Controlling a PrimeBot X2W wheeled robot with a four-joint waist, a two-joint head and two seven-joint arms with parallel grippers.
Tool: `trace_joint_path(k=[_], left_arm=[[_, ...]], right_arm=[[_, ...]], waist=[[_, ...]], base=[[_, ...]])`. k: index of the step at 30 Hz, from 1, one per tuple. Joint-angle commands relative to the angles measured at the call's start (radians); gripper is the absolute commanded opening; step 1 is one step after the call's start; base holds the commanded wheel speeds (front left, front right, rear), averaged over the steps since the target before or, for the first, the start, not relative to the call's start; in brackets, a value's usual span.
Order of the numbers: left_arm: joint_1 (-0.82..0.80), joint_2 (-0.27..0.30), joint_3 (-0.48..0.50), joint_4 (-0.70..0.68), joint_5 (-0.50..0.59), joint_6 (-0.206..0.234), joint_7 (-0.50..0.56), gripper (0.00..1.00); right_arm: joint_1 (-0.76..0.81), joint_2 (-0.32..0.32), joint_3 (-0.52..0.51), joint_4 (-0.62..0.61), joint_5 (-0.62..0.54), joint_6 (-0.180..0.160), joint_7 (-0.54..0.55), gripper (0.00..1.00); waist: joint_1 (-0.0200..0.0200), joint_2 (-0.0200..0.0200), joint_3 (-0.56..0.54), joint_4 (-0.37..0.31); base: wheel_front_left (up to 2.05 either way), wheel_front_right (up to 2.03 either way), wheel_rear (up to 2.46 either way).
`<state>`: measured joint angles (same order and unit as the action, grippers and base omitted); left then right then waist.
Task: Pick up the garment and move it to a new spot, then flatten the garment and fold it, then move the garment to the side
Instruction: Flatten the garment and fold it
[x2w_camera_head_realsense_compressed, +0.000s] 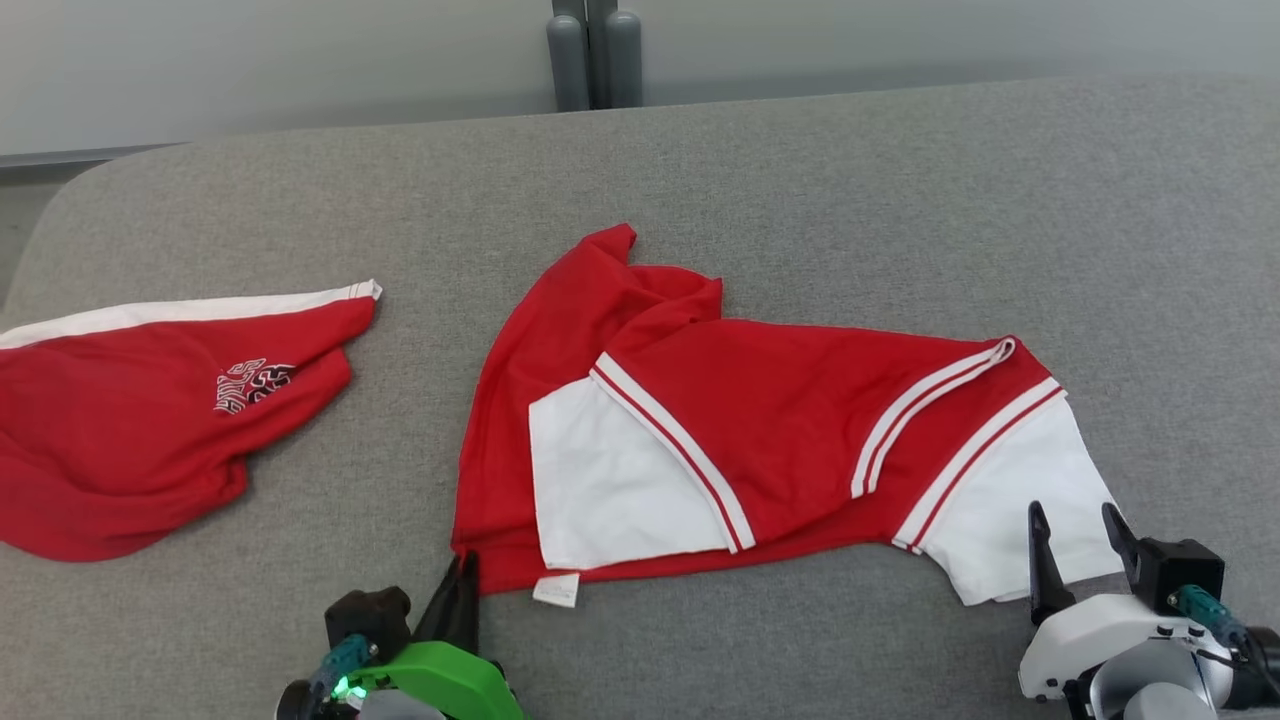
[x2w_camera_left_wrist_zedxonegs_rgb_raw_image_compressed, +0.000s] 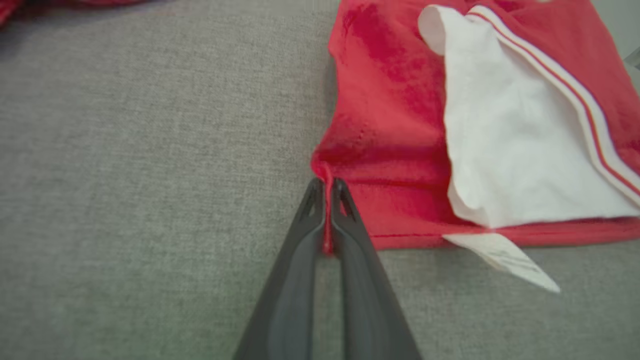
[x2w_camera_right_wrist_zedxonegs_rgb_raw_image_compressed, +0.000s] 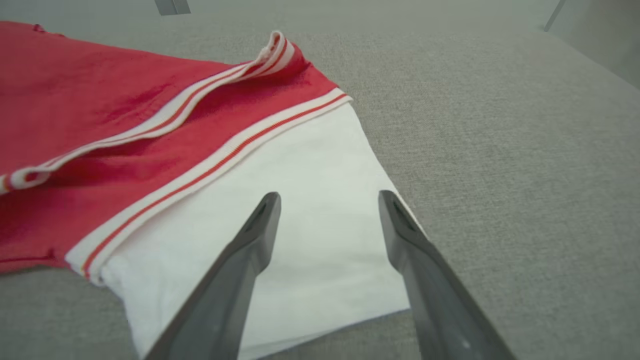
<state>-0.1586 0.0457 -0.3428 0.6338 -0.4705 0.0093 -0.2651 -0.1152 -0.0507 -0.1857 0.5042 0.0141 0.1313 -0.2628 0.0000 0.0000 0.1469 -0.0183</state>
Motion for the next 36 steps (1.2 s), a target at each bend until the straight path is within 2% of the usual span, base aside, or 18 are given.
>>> trace_joint_path(k=[1,13,14,15,16,22,30,36], left_arm=[[0.008,0.008,0.019,-0.010,0.019,0.006,0.001,0.00],[0.025,0.008,0.060,-0.039,0.053,-0.015,0.001,0.00],[0.026,0.008,0.060,-0.039,0.054,-0.016,0.001,0.00],[0.027,0.008,0.060,-0.041,0.058,-0.018,0.001,0.00],[0.028,0.008,0.060,-0.042,0.060,-0.019,0.001,0.00],[0.034,0.008,0.074,-0.071,0.070,-0.026,0.001,0.00],[0.027,0.007,0.126,-0.235,0.090,-0.053,0.001,0.00],[-0.044,0.008,0.155,-0.352,0.109,-0.072,0.001,0.00]], right_arm=[[-0.011,-0.001,-0.012,0.017,0.007,-0.001,-0.003,1.00],[-0.010,-0.001,-0.090,0.142,-0.002,-0.001,0.000,1.00],[-0.008,-0.001,-0.088,0.145,0.001,-0.001,0.000,0.57],[-0.004,-0.001,-0.087,0.150,0.004,-0.001,0.000,0.25],[-0.001,-0.001,-0.088,0.155,0.008,-0.001,0.000,0.00],[0.006,-0.001,-0.081,0.160,0.050,-0.001,0.000,0.00],[-0.049,-0.002,-0.001,-0.057,0.178,-0.001,-0.001,0.00],[-0.141,-0.002,0.040,-0.201,0.241,-0.001,-0.001,0.00]], waist=[[0.0000,0.0000,0.002,0.004],[0.0000,0.0000,0.004,0.007],[0.0000,0.0000,0.003,0.007],[0.0000,0.0000,0.002,0.006],[0.0000,0.0000,0.001,0.006],[0.0000,0.0000,-0.014,0.005],[0.0000,0.0000,-0.066,0.005],[0.0000,0.0000,-0.101,0.003]], base=[[0.00,0.00,0.00],[0.00,0.00,0.00],[0.00,0.00,0.00],[0.00,0.00,0.00],[0.00,0.00,0.00],[0.00,0.00,0.00],[0.00,0.00,0.00],[0.00,0.00,0.00]])
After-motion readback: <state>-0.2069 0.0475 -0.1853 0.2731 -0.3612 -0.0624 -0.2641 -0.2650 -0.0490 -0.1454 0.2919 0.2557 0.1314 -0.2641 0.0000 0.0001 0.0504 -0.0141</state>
